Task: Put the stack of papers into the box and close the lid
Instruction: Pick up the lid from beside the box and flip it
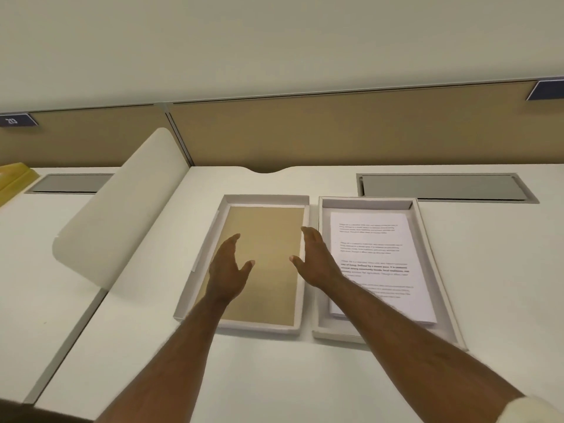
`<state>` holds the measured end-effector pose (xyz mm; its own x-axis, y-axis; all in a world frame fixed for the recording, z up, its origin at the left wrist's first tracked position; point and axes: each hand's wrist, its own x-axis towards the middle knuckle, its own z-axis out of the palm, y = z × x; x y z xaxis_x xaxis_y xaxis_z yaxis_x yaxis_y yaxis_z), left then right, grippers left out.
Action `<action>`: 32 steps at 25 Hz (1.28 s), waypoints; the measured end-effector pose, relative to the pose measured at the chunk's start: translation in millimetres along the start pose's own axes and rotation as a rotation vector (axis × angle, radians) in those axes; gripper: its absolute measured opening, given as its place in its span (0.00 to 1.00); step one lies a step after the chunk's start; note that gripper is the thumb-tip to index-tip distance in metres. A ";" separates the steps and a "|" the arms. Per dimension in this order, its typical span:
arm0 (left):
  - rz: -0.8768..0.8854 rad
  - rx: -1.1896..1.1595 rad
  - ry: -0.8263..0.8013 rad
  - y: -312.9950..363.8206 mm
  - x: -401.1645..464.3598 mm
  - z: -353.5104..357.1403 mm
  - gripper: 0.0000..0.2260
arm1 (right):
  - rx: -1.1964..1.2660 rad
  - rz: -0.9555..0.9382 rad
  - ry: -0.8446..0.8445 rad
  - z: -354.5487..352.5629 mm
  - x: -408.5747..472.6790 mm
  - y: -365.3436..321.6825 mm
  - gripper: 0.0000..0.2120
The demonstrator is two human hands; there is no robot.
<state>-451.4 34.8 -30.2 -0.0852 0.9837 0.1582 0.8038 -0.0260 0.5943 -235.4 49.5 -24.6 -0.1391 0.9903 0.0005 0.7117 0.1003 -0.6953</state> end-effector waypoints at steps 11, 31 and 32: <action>-0.323 0.159 -0.063 -113.9 15.1 -24.5 0.25 | -0.086 0.339 -0.024 66.6 17.3 -7.7 0.34; -0.342 -1.093 -0.267 -40.6 64.9 -76.1 0.19 | 0.037 0.161 0.657 -50.2 41.7 -31.7 0.33; -0.341 -1.163 -0.347 -28.9 63.9 -73.5 0.19 | 0.032 0.132 0.683 -63.1 39.2 -27.6 0.32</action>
<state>-523.4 85.4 20.6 0.1148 0.9615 -0.2498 -0.2361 0.2707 0.9333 -217.1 91.6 40.0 0.4190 0.8338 0.3595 0.6707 -0.0172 -0.7416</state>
